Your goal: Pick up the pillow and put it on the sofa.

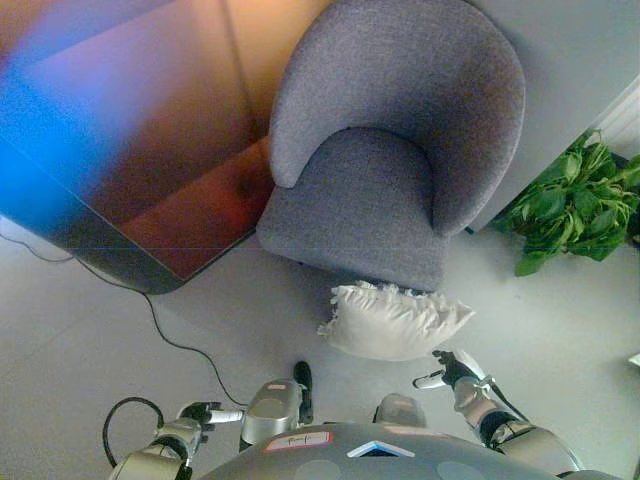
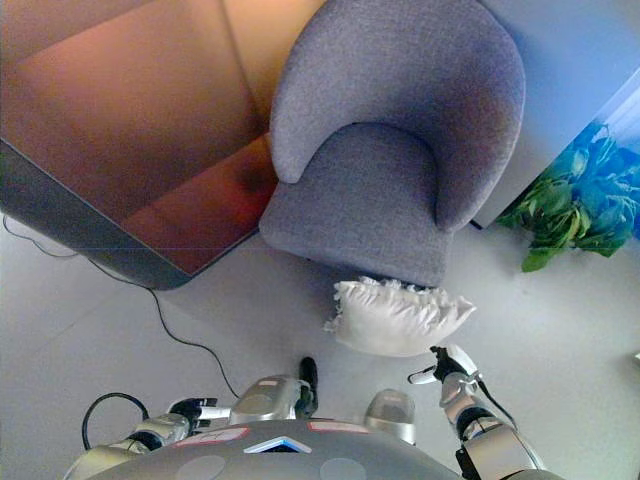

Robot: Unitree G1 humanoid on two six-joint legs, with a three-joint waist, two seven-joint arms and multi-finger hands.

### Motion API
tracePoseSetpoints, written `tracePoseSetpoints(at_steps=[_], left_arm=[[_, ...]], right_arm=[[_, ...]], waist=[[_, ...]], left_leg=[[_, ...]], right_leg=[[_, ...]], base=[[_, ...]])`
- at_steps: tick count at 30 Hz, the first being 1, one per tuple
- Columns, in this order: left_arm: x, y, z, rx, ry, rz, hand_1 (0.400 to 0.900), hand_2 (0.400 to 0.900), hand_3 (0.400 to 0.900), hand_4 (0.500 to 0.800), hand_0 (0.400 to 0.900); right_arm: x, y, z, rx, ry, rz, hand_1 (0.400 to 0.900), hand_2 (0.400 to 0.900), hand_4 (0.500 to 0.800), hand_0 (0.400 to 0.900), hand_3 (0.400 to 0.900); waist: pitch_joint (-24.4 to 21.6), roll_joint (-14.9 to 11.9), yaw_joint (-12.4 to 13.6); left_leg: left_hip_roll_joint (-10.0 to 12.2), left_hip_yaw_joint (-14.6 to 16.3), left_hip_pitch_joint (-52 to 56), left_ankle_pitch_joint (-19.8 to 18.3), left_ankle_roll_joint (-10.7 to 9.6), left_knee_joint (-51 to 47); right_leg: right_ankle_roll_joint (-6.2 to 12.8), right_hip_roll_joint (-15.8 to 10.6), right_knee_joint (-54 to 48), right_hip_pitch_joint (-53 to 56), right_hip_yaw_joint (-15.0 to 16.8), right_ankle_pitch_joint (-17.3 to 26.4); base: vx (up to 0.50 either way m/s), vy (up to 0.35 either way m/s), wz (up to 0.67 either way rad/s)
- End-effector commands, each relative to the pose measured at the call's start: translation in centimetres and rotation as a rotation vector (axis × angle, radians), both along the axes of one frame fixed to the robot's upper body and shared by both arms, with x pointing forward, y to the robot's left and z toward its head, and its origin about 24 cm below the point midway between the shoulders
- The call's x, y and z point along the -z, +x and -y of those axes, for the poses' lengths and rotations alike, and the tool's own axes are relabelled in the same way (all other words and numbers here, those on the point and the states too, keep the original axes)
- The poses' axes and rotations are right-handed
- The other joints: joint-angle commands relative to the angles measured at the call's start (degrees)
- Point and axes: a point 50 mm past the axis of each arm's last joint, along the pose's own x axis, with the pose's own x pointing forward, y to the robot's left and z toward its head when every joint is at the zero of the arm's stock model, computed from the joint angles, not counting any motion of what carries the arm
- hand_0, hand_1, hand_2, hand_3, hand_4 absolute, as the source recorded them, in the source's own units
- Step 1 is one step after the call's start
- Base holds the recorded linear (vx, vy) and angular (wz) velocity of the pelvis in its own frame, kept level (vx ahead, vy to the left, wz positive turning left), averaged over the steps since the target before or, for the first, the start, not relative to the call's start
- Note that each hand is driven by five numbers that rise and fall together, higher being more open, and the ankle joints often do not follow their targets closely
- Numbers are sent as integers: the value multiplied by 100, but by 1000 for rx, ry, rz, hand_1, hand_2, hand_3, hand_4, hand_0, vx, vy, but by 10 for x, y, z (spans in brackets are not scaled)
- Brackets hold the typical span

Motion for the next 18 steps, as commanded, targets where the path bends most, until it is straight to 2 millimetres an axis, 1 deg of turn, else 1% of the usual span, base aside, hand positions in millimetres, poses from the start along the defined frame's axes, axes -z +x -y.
tracePoseSetpoints(at_steps=[1, 2, 4, 6, 7, 9, 10, 11, 13, 15, 16, 18], left_arm=[[-22, 44, -28, 8, 81, 136, 900, 900, 900, 800, 900], [-24, 48, -29, 6, 82, 145, 900, 900, 900, 800, 900], [-23, 46, -30, -1, 83, 141, 900, 900, 900, 800, 900], [-20, 36, -29, -6, 87, 114, 900, 900, 900, 800, 900], [-16, 25, -28, -15, 92, 88, 900, 900, 900, 800, 900], [-13, 12, -27, -36, 88, 67, 900, 900, 900, 800, 900], [-12, 11, -26, -27, 83, 62, 900, 900, 900, 800, 900], [-11, 11, -23, -13, 74, 61, 900, 900, 900, 800, 900], [-11, 18, -18, 10, 64, 82, 900, 900, 900, 800, 900], [-12, 26, -16, 27, 55, 99, 900, 900, 900, 800, 900], [-14, 33, -15, 45, 49, 118, 900, 900, 900, 800, 900], [-15, 39, -15, 56, 44, 135, 900, 900, 900, 800, 900]], right_arm=[[-34, 62, 15, -69, -153, 209, 900, 900, 800, 900, 900], [-38, 69, 14, -84, -171, 222, 900, 900, 800, 900, 900], [-42, 77, 13, -130, -212, 216, 900, 900, 800, 900, 900], [-42, 77, 11, -172, -246, 212, 900, 900, 800, 900, 900], [-41, 76, 10, -219, -274, 208, 900, 900, 800, 900, 900], [-45, 81, 7, -303, -326, 214, 900, 900, 800, 900, 900], [-48, 85, 6, -323, -341, 228, 900, 900, 800, 900, 900], [-54, 96, 3, -350, -359, 243, 900, 900, 800, 900, 900], [-68, 118, 1, -381, -393, 278, 900, 900, 800, 900, 900], [-83, 136, 1, -392, -414, 313, 900, 900, 800, 900, 900], [-98, 152, 4, -392, -434, 344, 900, 900, 800, 900, 900], [-116, 169, 6, -386, -442, 383, 900, 900, 800, 900, 900]], waist=[[473, -100, 20], [523, -126, 11], [546, -170, 22], [504, -208, 39], [464, -227, 45], [417, -217, 107], [425, -205, 122], [451, -183, 161], [550, -114, 210], [652, -58, 236], [768, 7, 270], [917, 82, 314]], left_leg=[[475, -21, 71, -439, -549, 419], [562, -71, 57, -543, -592, 486], [735, -175, 41, -686, -658, 673], [875, -324, 21, -760, -699, 872], [971, -482, -7, -786, -743, 1016], [1154, -504, 83, -679, -816, 987], [1208, -521, 117, -630, -847, 925], [1256, -554, 156, -538, -893, 809], [1242, -710, 69, -379, -973, 632], [1202, -813, -41, -308, -1014, 587], [1173, -889, -145, -252, -1043, 560], [1096, -1019, -296, -205, -1058, 571]], right_leg=[[367, -507, -1297, -496, 92, 2476], [433, -619, -1485, -618, 136, 2606], [484, -681, -1568, -667, 201, 2634], [521, -629, -1551, -527, 290, 2475], [521, -551, -1452, -447, 412, 2329], [538, -477, -1209, -396, 270, 2070], [528, -451, -1133, -404, 233, 1985], [516, -443, -1049, -414, 137, 1897], [501, -417, -884, -572, 104, 1760], [502, -459, -723, -760, 89, 1716], [500, -507, -596, -901, 94, 1682], [500, -572, -429, -1053, 121, 1635]], base=[[-136, -419, 45], [-39, -395, 46], [71, -326, 39], [184, -303, 33], [230, -307, 22], [184, -242, 11], [135, -164, 19], [93, -118, 33], [-21, -92, 42], [-102, -42, 37], [-100, -12, 40], [-73, 10, 41]])
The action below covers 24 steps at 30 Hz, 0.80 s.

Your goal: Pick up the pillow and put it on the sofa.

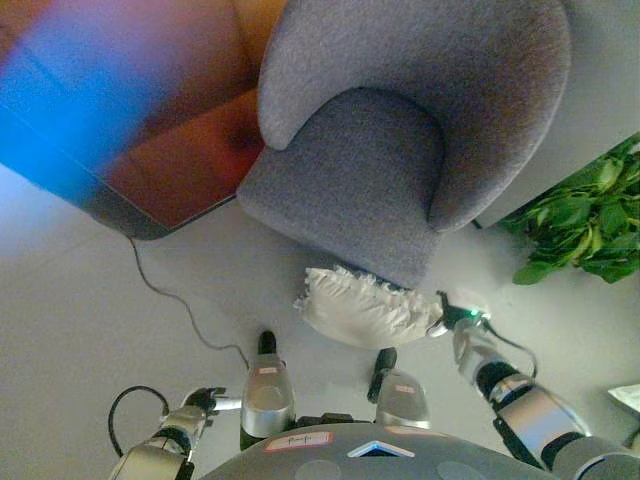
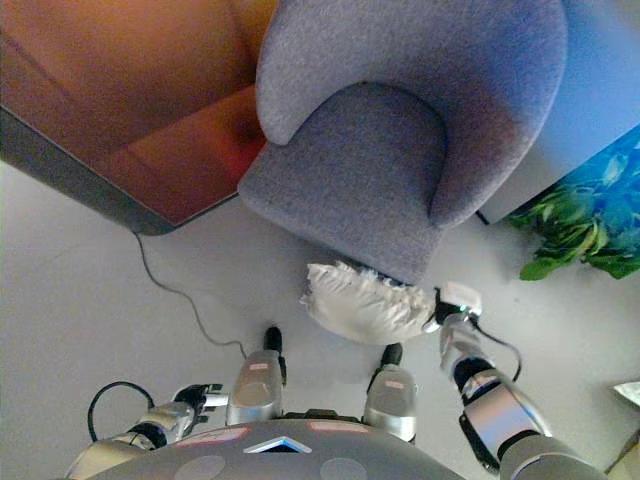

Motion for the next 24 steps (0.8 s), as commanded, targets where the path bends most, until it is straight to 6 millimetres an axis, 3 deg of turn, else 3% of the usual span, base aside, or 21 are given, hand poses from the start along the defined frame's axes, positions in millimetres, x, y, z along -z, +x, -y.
tracePoseSetpoints(at_steps=[1, 5, 10, 16, 24], left_arm=[[-19, 26, -36, 25, 100, 72, 900, 900, 900, 800, 900], [-21, 30, -38, 23, 96, 86, 900, 900, 900, 800, 900], [-21, 30, -37, 22, 85, 107, 900, 900, 900, 800, 900], [-19, 29, -30, 20, 59, 116, 900, 900, 900, 800, 900], [-15, 25, -25, 25, 34, 116, 900, 900, 900, 800, 900]], right_arm=[[-59, 66, -8, -83, -34, 198, 900, 900, 800, 900, 900], [-86, 90, -14, -121, -20, 252, 900, 900, 800, 900, 900], [-105, 108, -31, -159, 56, 269, 900, 900, 800, 900, 900], [-109, 115, -56, -189, 202, 250, 900, 900, 800, 900, 900], [-95, 109, -91, -243, 502, 136, 900, 900, 800, 900, 900]], waist=[[389, 140, 219], [599, 266, 314], [777, 379, 409], [871, 441, 454], [861, 403, 449]], left_leg=[[8, -329, 293, -257, 222, 103], [-141, -475, 66, -207, 206, 165], [-252, -557, -162, -188, 189, 263], [-281, -551, -227, -150, 171, 268], [-234, -519, -112, -158, 143, 261]], right_leg=[[336, -648, 254, -495, 429, 405], [357, -756, 361, -653, 463, 394], [368, -831, 476, -823, 531, 343], [358, -808, 464, -813, 555, 278], [332, -720, 425, -622, 549, 147]], base=[[-31, 21, 31], [-16, 45, 19], [-16, 61, 7], [2, 53, -1], [12, 16, -7]])
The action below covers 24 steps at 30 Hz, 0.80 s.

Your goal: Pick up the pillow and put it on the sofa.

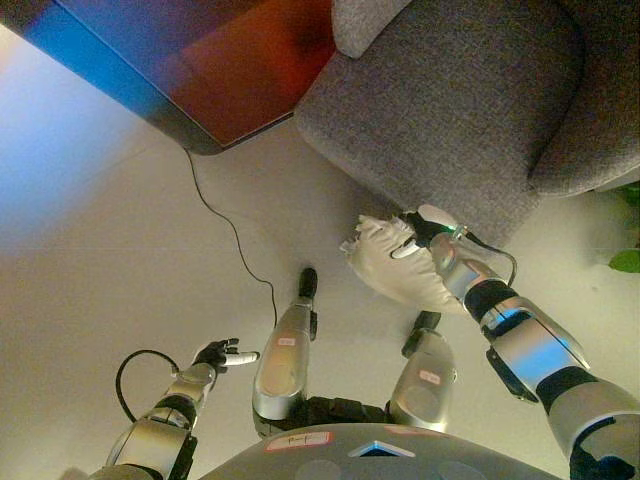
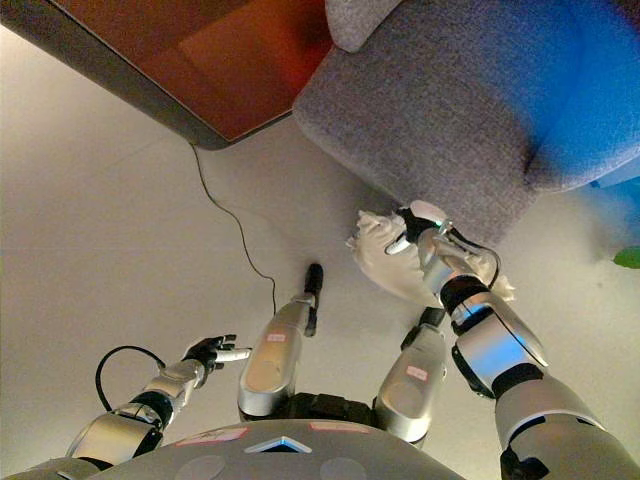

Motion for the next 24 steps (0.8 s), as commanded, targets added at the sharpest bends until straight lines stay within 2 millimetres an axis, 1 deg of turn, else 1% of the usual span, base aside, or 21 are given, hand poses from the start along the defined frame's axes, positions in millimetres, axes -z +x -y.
tracePoseSetpoints(at_steps=[1, 6, 12, 15, 18, 22, 24], left_arm=[[0, -25, -25, -17, 64, -65, 900, 900, 900, 800, 900], [0, -22, -23, -15, 61, -59, 900, 900, 900, 800, 900], [-2, -16, -22, -18, 58, -36, 900, 900, 900, 800, 900], [-3, -12, -21, -23, 53, -25, 900, 900, 900, 800, 900], [-4, -9, -20, -25, 53, -14, 900, 900, 900, 800, 900], [-5, -5, -19, -27, 50, 6, 900, 900, 900, 800, 900], [-5, -3, -18, -27, 48, 17, 900, 900, 900, 800, 900]], right_arm=[[-23, 14, -21, -119, 122, 61, 900, 900, 800, 900, 900], [-21, 13, -14, -130, 40, 65, 900, 900, 800, 900, 900], [-35, 22, 4, -110, -117, 108, 900, 900, 800, 900, 900], [-50, 30, 14, -100, -217, 130, 900, 900, 800, 900, 900], [-65, 38, 21, -84, -277, 154, 900, 900, 800, 900, 900], [-84, 47, 25, -80, -328, 169, 900, 900, 800, 900, 900], [-89, 50, 24, -79, -330, 172, 900, 900, 800, 900, 900]], waist=[[-146, -64, 119], [-148, -65, 116], [-7, 23, 133], [108, 98, 169], [220, 145, 224], [367, 192, 291], [412, 203, 319]], left_leg=[[371, -137, 486, -415, -38, 140], [407, -114, 520, -406, -61, 176], [401, -137, 283, -349, -76, 297], [371, -160, 96, -309, -69, 361], [345, -175, -95, -288, -60, 433], [305, -191, -335, -263, -36, 516], [292, -199, -426, -266, -26, 561]], right_leg=[[121, -130, -294, 8, 374, 427], [130, -126, -326, 110, 348, 410], [127, -136, -232, -70, 401, 406], [117, -160, -146, -240, 425, 408], [113, -182, -46, -411, 442, 398], [100, -187, 117, -660, 490, 369], [93, -191, 177, -742, 508, 351]], base=[[43, 5, -3], [23, 3, -2], [-29, 14, 2], [-69, 30, 6], [-73, 21, 7], [-86, 25, 5], [-65, 26, 4]])
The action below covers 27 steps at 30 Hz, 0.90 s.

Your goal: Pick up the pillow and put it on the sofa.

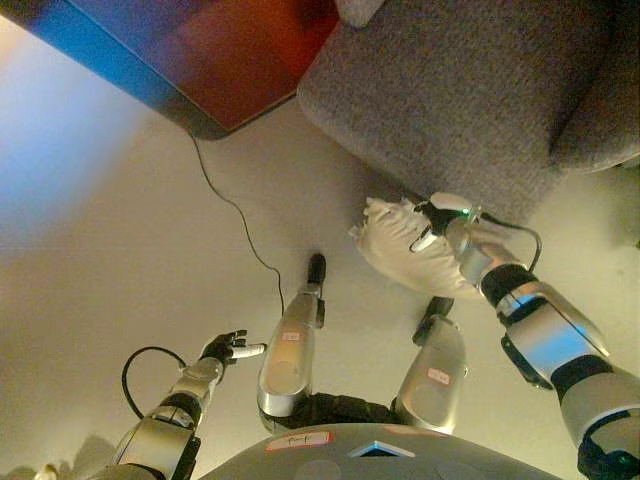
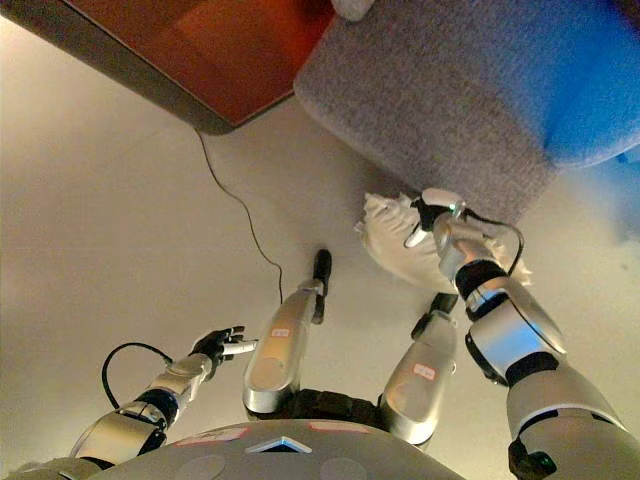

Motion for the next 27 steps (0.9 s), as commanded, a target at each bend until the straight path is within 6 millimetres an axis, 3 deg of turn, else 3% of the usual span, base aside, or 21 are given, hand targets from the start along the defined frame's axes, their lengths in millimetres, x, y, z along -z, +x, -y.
tracePoseSetpoints(at_steps=[1, 14, 27], left_arm=[[-4, -12, -31, -3, 102, -29, 900, 900, 900, 800, 900], [-10, 2, -26, -5, 85, 34, 900, 900, 900, 800, 900], [-16, 12, -21, -81, 34, 130, 900, 900, 900, 800, 900]], right_arm=[[-48, 26, -7, -36, -45, 126, 900, 900, 800, 900, 900], [-71, 35, -5, -20, -24, 153, 900, 900, 800, 900, 900], [-121, 44, 19, 118, -211, 206, 900, 900, 800, 900, 900]], waist=[[85, -104, 229], [323, -64, 295], [323, 208, 383]], left_leg=[[266, -188, 30, -363, 7, 358], [287, -199, -597, -482, 77, 857], [150, -305, -1834, -607, 194, 1607]], right_leg=[[149, -186, -235, -144, 322, 382], [59, -132, 331, -767, 492, 222], [-133, -124, 1305, -2109, 739, -6]], base=[[-50, 13, 3], [-42, 21, 2], [-75, 51, 3]])
